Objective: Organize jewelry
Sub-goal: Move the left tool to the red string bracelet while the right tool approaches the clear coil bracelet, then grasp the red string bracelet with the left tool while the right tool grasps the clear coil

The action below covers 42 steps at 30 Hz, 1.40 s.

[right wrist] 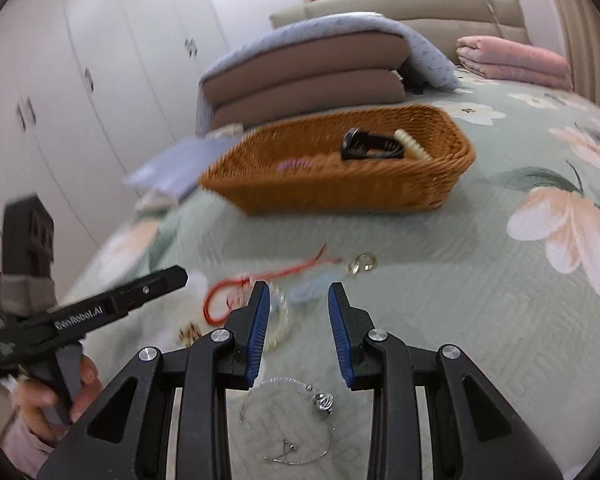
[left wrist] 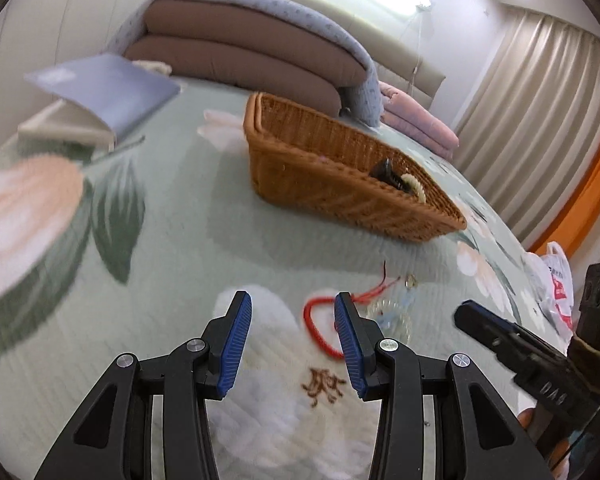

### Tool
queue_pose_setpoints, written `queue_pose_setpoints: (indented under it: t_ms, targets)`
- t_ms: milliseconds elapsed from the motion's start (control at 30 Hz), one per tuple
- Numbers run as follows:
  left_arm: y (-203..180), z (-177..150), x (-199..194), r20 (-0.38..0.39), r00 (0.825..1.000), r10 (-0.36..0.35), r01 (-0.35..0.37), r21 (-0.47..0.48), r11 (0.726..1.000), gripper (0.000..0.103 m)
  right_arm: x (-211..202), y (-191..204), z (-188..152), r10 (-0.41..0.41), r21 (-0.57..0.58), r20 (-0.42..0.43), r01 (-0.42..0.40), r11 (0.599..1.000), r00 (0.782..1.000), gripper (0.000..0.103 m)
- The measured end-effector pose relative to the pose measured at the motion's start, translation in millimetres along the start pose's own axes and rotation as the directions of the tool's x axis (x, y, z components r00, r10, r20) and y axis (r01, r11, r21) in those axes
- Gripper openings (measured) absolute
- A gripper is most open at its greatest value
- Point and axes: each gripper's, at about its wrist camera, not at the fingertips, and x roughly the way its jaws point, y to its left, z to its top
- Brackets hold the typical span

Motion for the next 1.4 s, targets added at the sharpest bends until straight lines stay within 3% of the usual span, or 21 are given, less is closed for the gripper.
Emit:
queue_pose_setpoints:
  t_ms: [133,233,600,733,833,1033,1233,1300,1400]
  targets:
    - [-3,0,7,-0.021,1.000,-0.022,0.023,0.028,0.999,0.045,6,0,-5,0.006,-0.005,-0.033,-0.006,1.000,0.999,0.033]
    - [-10,-2,20,-0.072,0.997,0.007,-0.002,0.068,0.998,0.044,17,4,-7,0.010,-0.016,-0.070,-0.011,1.000,0.997,0.033]
    - [-20,-5,25,-0.062,0.997,0.041,-0.033,0.130,0.991,0.044,35,10,-6,-0.007,-0.045,-0.130,0.001,0.999,0.992,0.033]
    - [-23,-6,25,-0.060,0.996,0.060,-0.051,0.147,0.988,0.044,38,12,-6,-0.021,-0.059,-0.139,0.013,0.998,0.990,0.029]
    - [-23,-5,27,-0.061,0.996,0.068,-0.058,0.154,0.986,0.043,40,14,-7,-0.021,-0.070,-0.149,0.011,0.998,0.989,0.012]
    - [-23,-6,27,-0.061,0.995,0.076,-0.065,0.164,0.984,0.043,25,5,-7,-0.041,-0.028,-0.101,0.038,0.999,0.994,0.010]
    - [-36,-9,34,-0.062,0.989,0.136,-0.118,0.235,0.965,0.043,19,-14,-9,-0.052,0.042,-0.132,0.058,0.997,0.990,0.010]
    - [-41,-11,36,-0.058,0.985,0.164,-0.143,0.264,0.954,0.037,18,-15,-8,-0.055,0.042,-0.127,0.061,0.997,0.990,0.010]
    - [-46,-13,39,-0.059,0.982,0.179,-0.154,0.291,0.944,0.019,22,-13,-10,-0.056,0.030,-0.140,0.061,0.998,0.989,0.011]
